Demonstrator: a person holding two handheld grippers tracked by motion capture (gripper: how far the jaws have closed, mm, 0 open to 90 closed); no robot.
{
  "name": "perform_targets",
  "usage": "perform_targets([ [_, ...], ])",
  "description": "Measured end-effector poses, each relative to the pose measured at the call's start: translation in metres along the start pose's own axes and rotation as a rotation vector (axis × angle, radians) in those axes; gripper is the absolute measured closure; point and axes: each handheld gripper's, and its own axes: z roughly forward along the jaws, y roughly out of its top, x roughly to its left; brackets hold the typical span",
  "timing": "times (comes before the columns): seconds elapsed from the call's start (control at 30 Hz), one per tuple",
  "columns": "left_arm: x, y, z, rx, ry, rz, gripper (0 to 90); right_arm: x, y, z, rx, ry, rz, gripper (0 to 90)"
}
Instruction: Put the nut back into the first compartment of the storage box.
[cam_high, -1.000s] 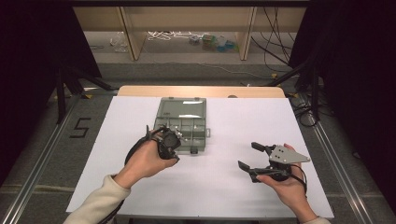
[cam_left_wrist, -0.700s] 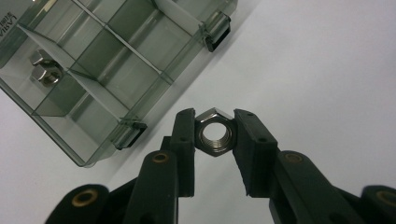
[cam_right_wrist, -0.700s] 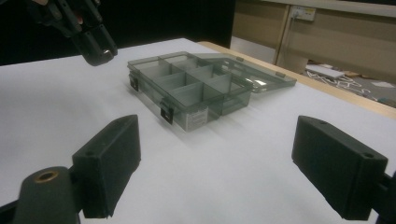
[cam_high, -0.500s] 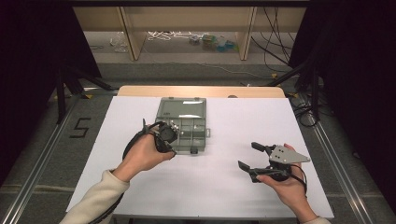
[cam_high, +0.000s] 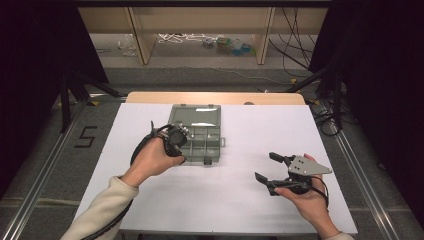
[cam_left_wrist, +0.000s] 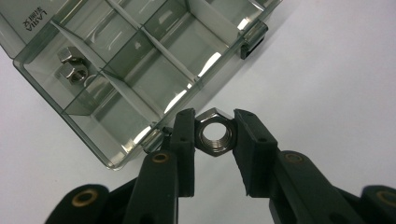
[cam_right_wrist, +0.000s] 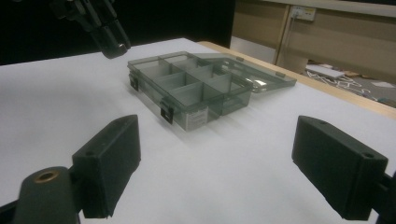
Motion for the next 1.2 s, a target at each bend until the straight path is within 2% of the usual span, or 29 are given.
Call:
perform_targets([
  [0.13,0.004,0.002,0.0,0.001,0.007,0.007,70.2,0.0,0.0,0.0,0.0,0.0,0.001,16.3],
  [0.33,0.007,0.003,0.0,0.003,0.006,-0.015,70.2,0.0,0.0,-0.001,0.004,-0.005,-0.002,16.3],
  [0.4,0.01,0.004,0.0,0.005,0.01,-0.006,70.2,0.0,0.0,0.0,-0.001,0.0,0.0,16.3],
  [0.47,0.01,0.004,0.001,0.001,0.014,-0.02,70.2,0.0,0.0,0.0,0.001,0.0,0.0,16.3],
  [0.57,0.013,0.005,0.0,0.006,0.018,-0.012,70.2,0.0,0.0,-0.001,0.006,-0.003,-0.007,16.3],
  [0.6,0.014,0.006,0.0,0.003,0.018,-0.025,70.2,0.0,0.0,-0.001,0.006,-0.004,0.002,16.3],
  [0.63,0.016,0.006,0.0,-0.002,0.022,-0.018,70.2,0.0,0.0,0.0,0.001,0.001,0.003,16.3],
  [0.73,0.021,0.008,0.0,-0.007,0.033,-0.042,70.2,0.0,0.0,0.0,0.002,0.002,0.003,16.3],
  [0.77,0.027,0.009,0.001,-0.018,0.049,-0.026,70.2,0.0,0.0,0.0,0.002,0.002,0.004,16.3],
  [0.8,0.029,0.01,0.001,-0.019,0.047,-0.045,70.2,0.0,0.0,0.0,0.003,-0.002,0.003,16.3],
  [0.83,0.033,0.011,0.003,-0.043,0.06,-0.068,70.2,0.0,0.0,-0.001,0.009,-0.004,0.003,16.3],
  [1.07,0.059,0.016,0.016,-0.061,0.092,-0.145,70.2,0.0,0.0,-0.001,0.009,-0.004,0.003,16.3],
  [1.1,0.062,0.016,0.019,-0.069,0.101,-0.165,70.2,-0.001,-0.001,0.001,-0.011,0.003,0.003,16.3],
  [1.2,0.072,0.018,0.026,-0.069,0.114,-0.197,70.1,0.0,-0.001,0.0,0.006,-0.007,0.004,16.3],
])
